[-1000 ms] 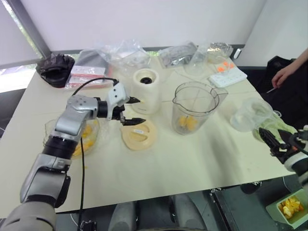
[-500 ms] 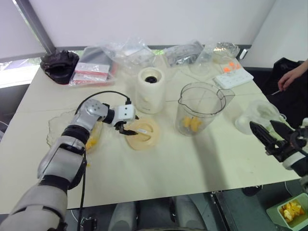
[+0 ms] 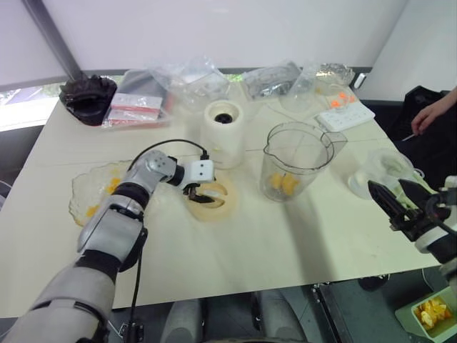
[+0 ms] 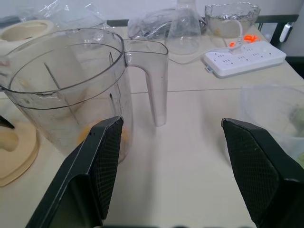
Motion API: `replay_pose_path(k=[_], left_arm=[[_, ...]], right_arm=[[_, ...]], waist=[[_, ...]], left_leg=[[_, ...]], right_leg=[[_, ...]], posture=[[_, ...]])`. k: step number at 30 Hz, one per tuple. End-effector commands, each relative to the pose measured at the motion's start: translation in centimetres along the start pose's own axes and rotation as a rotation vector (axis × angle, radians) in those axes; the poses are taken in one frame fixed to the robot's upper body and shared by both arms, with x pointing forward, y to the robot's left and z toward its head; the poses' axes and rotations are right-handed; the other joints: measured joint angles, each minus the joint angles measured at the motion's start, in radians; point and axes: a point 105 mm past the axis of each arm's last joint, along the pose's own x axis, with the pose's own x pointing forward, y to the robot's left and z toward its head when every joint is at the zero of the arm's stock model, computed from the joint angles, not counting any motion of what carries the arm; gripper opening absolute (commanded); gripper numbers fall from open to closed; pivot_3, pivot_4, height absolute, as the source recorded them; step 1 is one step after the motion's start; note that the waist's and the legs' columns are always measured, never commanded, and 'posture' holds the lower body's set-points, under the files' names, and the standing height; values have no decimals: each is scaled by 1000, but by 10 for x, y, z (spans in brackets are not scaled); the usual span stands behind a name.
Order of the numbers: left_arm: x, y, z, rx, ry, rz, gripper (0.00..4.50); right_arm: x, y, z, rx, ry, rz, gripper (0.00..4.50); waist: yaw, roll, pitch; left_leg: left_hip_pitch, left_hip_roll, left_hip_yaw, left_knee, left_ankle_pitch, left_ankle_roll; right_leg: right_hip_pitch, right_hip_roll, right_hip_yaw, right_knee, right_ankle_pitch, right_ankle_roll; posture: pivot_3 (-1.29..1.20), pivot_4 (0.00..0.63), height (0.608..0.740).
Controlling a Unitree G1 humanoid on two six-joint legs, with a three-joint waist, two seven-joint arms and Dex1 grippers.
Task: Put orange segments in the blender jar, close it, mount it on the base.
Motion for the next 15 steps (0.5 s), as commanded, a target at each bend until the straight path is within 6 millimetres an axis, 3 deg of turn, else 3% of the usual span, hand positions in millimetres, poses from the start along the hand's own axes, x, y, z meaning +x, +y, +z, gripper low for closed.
replay_pose_path(k=[1,6,10,15], left_arm=[[4,-2,-3,-44,41,-29,2730],[7,-9,-7,-141,60,-91,241],[6,-12,-11,-186,68,-105,241],[-2,1,-5,-282,-27,-20,241]], right_arm=[[1,2,11,-31,-36,10,3434],[8,0,12,-32,-38,13,3434],[14,0,9,-31,-36,6,3434],[36,-7,1,-36,-26,-21,3434]], waist=[[1,0,-1],[-1,-1,-2],[-1,-2,-2],[-3,-2,-2]], left_leg=[[0,0,0,0,0,0],[3,0,0,0,0,0],[3,0,-1,0,0,0],[3,0,-1,0,0,0]], right_leg=[[0,0,0,0,0,0],[3,0,0,0,0,0],[4,1,0,0,0,0],[4,1,0,0,0,0]], posture=[[0,150,740],[0,150,740],[0,150,740],[0,150,740]])
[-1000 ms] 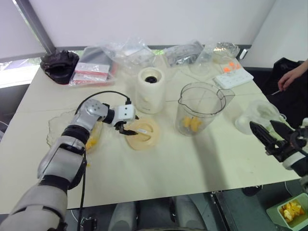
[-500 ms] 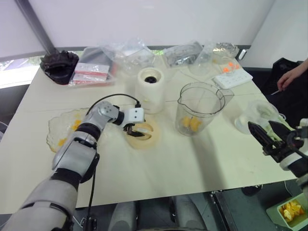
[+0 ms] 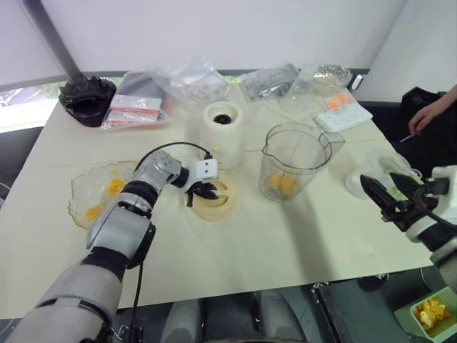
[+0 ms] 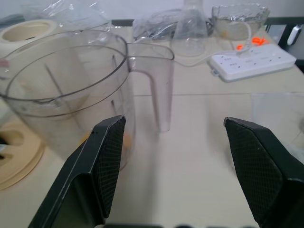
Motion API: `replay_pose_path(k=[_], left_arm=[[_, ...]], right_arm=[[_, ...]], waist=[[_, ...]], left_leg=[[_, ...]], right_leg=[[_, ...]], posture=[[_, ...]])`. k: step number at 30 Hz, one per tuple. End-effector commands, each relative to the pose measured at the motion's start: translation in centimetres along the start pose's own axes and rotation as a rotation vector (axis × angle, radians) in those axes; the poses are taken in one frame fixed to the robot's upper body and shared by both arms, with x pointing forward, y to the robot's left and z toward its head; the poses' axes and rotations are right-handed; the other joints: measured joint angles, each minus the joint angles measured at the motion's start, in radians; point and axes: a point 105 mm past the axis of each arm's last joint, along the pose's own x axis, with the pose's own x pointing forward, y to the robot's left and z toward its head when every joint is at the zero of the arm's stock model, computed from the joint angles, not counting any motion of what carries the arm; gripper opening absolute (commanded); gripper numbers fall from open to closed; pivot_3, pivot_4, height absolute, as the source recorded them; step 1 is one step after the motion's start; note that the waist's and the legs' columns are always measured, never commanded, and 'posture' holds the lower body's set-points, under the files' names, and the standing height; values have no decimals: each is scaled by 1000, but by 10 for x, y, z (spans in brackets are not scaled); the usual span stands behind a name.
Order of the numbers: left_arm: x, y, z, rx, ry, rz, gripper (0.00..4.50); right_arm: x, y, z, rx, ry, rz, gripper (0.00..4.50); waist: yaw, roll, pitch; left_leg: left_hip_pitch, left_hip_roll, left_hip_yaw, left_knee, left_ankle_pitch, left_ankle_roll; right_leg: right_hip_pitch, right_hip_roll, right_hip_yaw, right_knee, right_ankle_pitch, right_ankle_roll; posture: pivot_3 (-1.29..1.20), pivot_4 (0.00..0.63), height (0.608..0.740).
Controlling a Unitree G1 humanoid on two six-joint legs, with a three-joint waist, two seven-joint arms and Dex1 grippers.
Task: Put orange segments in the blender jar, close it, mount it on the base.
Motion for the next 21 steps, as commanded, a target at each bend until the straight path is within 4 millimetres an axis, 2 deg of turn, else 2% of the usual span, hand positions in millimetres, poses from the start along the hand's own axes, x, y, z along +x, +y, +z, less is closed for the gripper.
replay_pose_path(k=[1,5,9,18,21], left_arm=[[-12,8,3,-99,-86,50,241],[-21,15,10,-177,-199,93,241],[-26,11,0,-208,-227,104,241],[-35,8,2,-218,-303,140,241],[-35,6,2,-226,-314,154,241]], right_arm=[[16,-5,-4,-27,-11,-14,3434],[37,-4,-18,-22,1,3,3434],[57,-4,-25,-99,-16,10,3434],[82,0,-39,-233,6,85,3434],[90,3,-38,-231,-5,105,3434]], waist=[[-2,0,0],[0,0,0],[0,0,0],[0,0,0],[-1,0,0]], left_leg=[[0,0,0,0,0,0],[-1,0,0,0,0,0],[-3,0,-1,0,0,0],[-3,0,0,0,0,0],[-3,0,0,0,0,0]], right_leg=[[0,0,0,0,0,0],[-1,1,0,1,0,0],[-4,1,0,1,0,1],[-4,1,0,2,2,3],[-4,1,0,2,2,3]], posture=[[0,150,740],[0,150,740],[0,150,740],[0,150,740],[0,150,740]])
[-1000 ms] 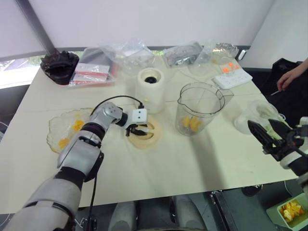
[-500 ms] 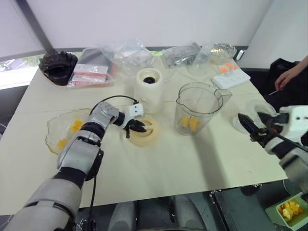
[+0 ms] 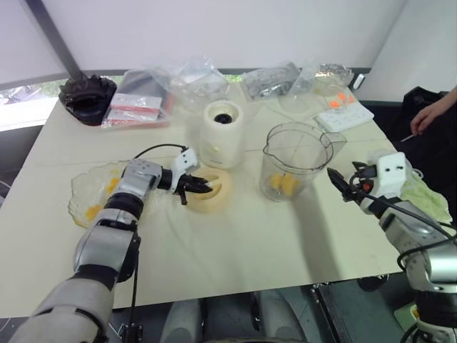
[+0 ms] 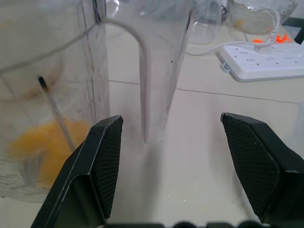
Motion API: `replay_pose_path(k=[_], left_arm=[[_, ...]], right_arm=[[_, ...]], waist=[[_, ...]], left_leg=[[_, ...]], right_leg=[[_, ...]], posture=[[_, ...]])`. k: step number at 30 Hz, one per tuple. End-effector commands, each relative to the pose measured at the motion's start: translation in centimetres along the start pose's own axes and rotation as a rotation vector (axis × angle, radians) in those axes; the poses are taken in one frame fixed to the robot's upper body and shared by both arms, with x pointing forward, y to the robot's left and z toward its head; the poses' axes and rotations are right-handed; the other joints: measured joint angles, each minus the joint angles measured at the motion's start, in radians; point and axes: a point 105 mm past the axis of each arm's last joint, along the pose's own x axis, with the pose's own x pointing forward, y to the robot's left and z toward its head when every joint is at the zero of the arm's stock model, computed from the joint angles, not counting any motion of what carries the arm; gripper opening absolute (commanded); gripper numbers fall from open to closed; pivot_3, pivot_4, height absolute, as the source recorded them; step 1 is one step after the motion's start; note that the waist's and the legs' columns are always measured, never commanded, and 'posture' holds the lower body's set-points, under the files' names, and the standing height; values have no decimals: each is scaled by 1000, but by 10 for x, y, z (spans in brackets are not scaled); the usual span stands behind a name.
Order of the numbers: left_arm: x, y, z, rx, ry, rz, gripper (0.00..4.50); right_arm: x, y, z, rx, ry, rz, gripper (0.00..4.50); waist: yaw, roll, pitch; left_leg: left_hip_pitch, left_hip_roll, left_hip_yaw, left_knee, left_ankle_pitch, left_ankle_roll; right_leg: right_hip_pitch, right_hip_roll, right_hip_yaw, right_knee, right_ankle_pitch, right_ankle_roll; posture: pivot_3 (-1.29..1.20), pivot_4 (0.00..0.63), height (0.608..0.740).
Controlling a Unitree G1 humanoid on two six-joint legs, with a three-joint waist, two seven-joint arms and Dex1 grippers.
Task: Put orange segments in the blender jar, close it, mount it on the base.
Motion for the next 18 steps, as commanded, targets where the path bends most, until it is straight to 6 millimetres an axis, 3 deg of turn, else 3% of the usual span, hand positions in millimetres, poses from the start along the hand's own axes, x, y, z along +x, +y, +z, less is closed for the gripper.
replay_pose_path(k=[1,18], left_arm=[[-8,4,14,23,-60,37,241],[-14,-1,18,21,-99,80,241]], right_arm=[[8,0,15,-22,-64,15,3434],[44,-18,20,59,-124,9,3434]], waist=[[-1,0,0],[-1,0,0]], left_leg=[[0,0,0,0,0,0],[1,0,0,0,0,0]], right_leg=[[0,0,0,0,0,0],[0,0,0,1,0,1]], posture=[[0,150,740],[0,150,740]])
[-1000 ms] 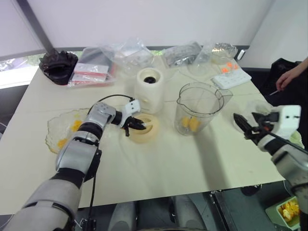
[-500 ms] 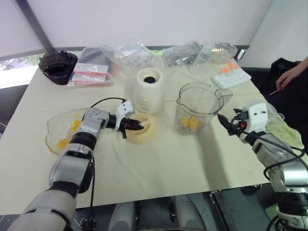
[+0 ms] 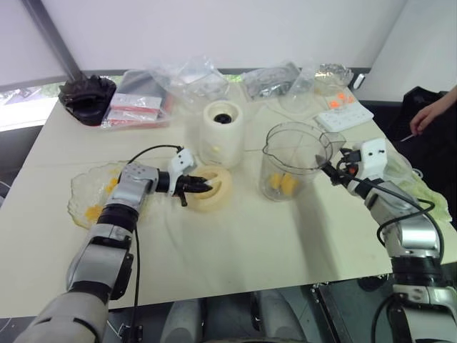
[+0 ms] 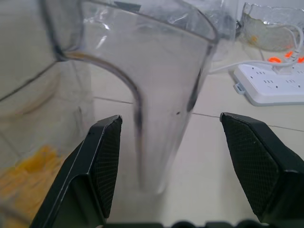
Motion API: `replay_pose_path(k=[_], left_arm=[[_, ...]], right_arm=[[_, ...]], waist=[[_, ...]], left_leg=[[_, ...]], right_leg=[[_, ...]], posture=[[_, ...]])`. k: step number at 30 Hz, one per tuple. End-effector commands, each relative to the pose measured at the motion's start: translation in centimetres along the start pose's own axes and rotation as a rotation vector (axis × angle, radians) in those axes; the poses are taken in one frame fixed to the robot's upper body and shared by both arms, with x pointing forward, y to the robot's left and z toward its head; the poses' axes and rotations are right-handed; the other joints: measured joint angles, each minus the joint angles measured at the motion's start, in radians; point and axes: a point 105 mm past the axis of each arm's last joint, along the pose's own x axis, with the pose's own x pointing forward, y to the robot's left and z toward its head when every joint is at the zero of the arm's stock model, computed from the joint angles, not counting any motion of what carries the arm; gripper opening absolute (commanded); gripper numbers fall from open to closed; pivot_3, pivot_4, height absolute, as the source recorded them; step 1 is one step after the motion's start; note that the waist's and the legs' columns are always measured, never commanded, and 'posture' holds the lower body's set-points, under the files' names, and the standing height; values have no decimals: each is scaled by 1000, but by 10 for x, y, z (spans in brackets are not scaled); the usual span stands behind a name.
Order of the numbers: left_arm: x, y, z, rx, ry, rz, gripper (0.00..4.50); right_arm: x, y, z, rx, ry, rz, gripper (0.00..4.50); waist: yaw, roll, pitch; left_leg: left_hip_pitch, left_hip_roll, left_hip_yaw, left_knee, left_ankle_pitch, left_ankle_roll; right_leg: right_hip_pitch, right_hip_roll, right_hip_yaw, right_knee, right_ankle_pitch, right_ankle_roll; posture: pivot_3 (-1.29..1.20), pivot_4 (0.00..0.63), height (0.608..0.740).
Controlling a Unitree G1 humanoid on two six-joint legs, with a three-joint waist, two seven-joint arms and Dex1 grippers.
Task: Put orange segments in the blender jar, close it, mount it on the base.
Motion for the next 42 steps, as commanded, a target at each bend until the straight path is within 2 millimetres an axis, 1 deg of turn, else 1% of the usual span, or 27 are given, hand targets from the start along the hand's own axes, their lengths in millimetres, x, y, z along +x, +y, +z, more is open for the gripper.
replay_pose_path(k=[1,4,5,6,9,10,11,19,22,24,25,26,27,29,31,33,34,36,37,39,40,42], left_arm=[[-6,3,10,22,-38,24,241],[-8,3,10,20,-40,30,241],[-11,3,12,18,-49,34,241],[-14,3,14,15,-60,37,241],[-23,4,23,13,-93,50,241],[-27,4,28,13,-109,54,241],[-30,3,33,12,-125,56,241],[-62,1,85,56,-247,111,241],[-82,1,120,78,-319,124,241],[-90,1,131,96,-332,126,241],[-96,2,139,132,-337,134,241],[-109,6,162,174,-369,147,241],[-118,8,179,203,-394,155,241],[-127,7,201,236,-430,141,241],[-128,0,228,244,-504,82,241],[-126,-5,247,231,-562,30,241],[-122,-10,256,225,-577,-9,241],[-110,-23,264,234,-565,-90,241],[-103,-29,263,243,-546,-132,241],[-85,-41,254,269,-468,-209,241],[-79,-44,249,277,-440,-234,241],[-68,-47,235,295,-366,-265,241]], right_arm=[[4,-10,14,24,-68,-26,3434],[8,-12,10,30,-64,-34,3434],[9,-11,10,34,-67,-33,3030],[9,-10,9,38,-69,-35,2897],[9,-6,8,43,-79,-35,1629],[9,-5,9,43,-83,-34,1087],[9,-4,9,45,-87,-33,861],[9,8,20,51,-130,-37,861],[7,25,30,51,-159,-10,861],[6,32,34,52,-169,2,861],[5,37,37,55,-175,4,861],[4,50,42,58,-186,21,861],[3,59,45,60,-194,33,861],[3,70,47,53,-192,45,861],[3,81,46,46,-178,65,861],[4,89,44,43,-168,80,861],[4,93,43,41,-161,86,861],[5,99,40,33,-147,97,861],[5,101,39,33,-144,98,861],[5,106,38,31,-137,105,861],[5,108,37,31,-135,106,861],[5,112,36,36,-132,108,861]], waist=[[-1,0,0],[-2,0,0],[-3,0,0],[-3,0,0],[-3,0,0],[-4,0,0],[-4,0,0],[-5,0,0],[-7,0,1],[-6,0,1],[-6,0,1],[-6,0,1],[-5,0,2],[-6,-1,4],[-6,-1,4],[-1,-1,4],[-1,-1,4],[0,-1,4],[-2,-1,4],[-5,-1,4],[-6,-1,4],[-11,-1,4]], left_leg=[[0,0,0,0,0,0],[0,0,0,0,0,0],[0,0,0,0,0,0],[0,0,0,0,0,0],[0,0,0,0,0,0],[0,0,0,0,0,0],[1,0,0,0,0,0],[1,0,0,0,0,0],[1,0,0,0,0,0],[-1,0,0,1,0,-1],[-1,0,0,1,1,-1],[-1,0,0,1,1,-1],[0,0,0,1,1,-1],[-2,0,-2,0,1,-2],[-1,0,-2,0,2,-2],[-2,0,-1,1,2,-2],[-2,0,-1,1,2,-2],[-2,0,-1,1,2,-2],[-2,0,-1,1,2,-2],[-2,0,-1,1,2,-2],[-2,0,-1,0,2,-2],[-2,0,-1,0,2,-2]], right_leg=[[0,0,0,0,0,0],[0,0,0,0,0,0],[0,0,0,0,0,0],[0,0,0,1,0,0],[0,0,0,1,0,0],[0,0,0,1,0,0],[0,0,0,1,0,0],[0,0,0,3,0,0],[-2,0,0,5,0,0],[-7,0,0,11,0,0],[-7,0,0,13,0,0],[-8,0,0,13,0,0],[-8,1,0,14,0,0],[-10,3,0,15,0,0],[-9,2,0,15,0,0],[-9,1,0,14,-1,1],[-8,1,0,14,-1,1],[-8,1,0,13,-1,1],[-8,1,0,13,-1,1],[-9,1,0,13,-1,1],[-9,1,0,14,-1,1],[-9,2,0,14,-1,1]], posture=[[0,150,740],[0,150,740],[0,150,740],[0,150,740],[0,150,740],[0,150,740],[0,150,740],[0,150,740],[0,150,740],[0,150,740],[0,150,740],[0,150,740],[0,150,740],[0,150,740],[0,150,740],[0,150,740],[0,150,740],[0,150,740],[0,150,740],[0,150,740],[0,150,740],[0,150,740]])
